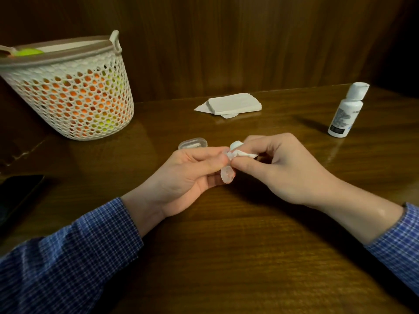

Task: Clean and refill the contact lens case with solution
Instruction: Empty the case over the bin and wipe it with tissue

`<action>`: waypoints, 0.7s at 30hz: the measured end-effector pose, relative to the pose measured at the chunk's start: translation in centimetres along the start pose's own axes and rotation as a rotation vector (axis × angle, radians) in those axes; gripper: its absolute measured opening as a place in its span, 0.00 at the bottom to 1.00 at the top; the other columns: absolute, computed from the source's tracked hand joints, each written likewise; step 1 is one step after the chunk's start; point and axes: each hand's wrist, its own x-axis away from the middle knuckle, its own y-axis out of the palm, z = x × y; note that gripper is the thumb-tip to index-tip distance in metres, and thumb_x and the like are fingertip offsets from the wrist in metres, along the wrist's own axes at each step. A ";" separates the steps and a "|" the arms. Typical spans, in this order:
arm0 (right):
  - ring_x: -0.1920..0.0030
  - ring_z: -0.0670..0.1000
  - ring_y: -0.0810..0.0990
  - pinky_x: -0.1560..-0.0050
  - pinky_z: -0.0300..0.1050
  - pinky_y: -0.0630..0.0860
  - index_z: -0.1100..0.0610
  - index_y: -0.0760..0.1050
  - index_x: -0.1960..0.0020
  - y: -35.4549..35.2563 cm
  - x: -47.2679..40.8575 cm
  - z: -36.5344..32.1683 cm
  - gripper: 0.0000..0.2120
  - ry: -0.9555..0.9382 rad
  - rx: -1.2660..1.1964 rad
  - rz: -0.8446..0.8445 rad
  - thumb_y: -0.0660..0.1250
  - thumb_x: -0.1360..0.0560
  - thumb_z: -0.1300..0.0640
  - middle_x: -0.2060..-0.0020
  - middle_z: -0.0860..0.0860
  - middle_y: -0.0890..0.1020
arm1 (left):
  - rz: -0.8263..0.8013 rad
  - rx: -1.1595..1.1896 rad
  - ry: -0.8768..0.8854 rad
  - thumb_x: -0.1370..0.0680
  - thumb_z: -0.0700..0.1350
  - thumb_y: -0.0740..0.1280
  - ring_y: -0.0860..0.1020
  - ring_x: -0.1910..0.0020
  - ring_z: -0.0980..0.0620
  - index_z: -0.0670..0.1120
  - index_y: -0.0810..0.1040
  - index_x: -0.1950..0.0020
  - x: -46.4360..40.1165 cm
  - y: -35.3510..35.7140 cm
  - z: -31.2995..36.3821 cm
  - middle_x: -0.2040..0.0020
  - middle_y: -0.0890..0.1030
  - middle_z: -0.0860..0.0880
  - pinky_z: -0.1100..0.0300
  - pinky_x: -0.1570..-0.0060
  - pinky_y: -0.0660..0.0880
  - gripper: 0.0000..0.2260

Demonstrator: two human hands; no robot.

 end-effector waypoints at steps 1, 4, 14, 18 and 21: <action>0.49 0.45 0.84 0.47 0.42 0.78 0.49 0.87 0.47 0.0 0.0 0.0 0.07 0.051 -0.060 -0.017 0.70 0.21 0.54 0.53 0.43 0.87 | 0.026 -0.012 0.005 0.22 0.41 0.68 0.84 0.53 0.56 0.40 0.84 0.38 0.0 0.0 -0.1 0.48 0.84 0.43 0.61 0.47 0.80 0.14; 0.54 0.43 0.83 0.52 0.38 0.78 0.55 0.87 0.49 -0.4 -0.2 0.0 0.08 0.179 -0.255 -0.095 0.70 0.20 0.55 0.55 0.49 0.88 | 0.042 -0.023 -0.009 0.21 0.41 0.67 0.84 0.51 0.56 0.39 0.83 0.36 -0.1 0.1 -0.1 0.47 0.85 0.43 0.61 0.47 0.80 0.15; 0.61 0.42 0.79 0.59 0.35 0.74 0.54 0.86 0.54 -1.4 -0.3 0.1 0.08 -0.033 -0.160 0.108 0.69 0.20 0.56 0.63 0.43 0.83 | -0.007 0.202 -0.178 0.27 0.44 0.73 0.81 0.58 0.54 0.45 0.88 0.47 -0.7 0.3 0.9 0.55 0.83 0.46 0.63 0.57 0.81 0.10; 0.54 0.49 0.80 0.55 0.36 0.74 0.52 0.86 0.42 -0.4 0.0 0.2 0.09 -0.246 0.186 0.058 0.70 0.20 0.57 0.57 0.46 0.83 | -0.046 0.240 -0.217 0.23 0.44 0.72 0.80 0.58 0.54 0.44 0.87 0.44 -0.7 0.2 0.8 0.54 0.82 0.46 0.63 0.57 0.81 0.10; 0.55 0.48 0.79 0.57 0.38 0.75 0.55 0.85 0.40 0.0 0.1 0.4 0.11 -0.309 0.252 0.055 0.69 0.20 0.58 0.57 0.49 0.82 | -0.089 0.235 -0.227 0.21 0.43 0.70 0.79 0.58 0.55 0.44 0.86 0.44 -0.6 0.0 0.8 0.55 0.81 0.47 0.63 0.56 0.80 0.09</action>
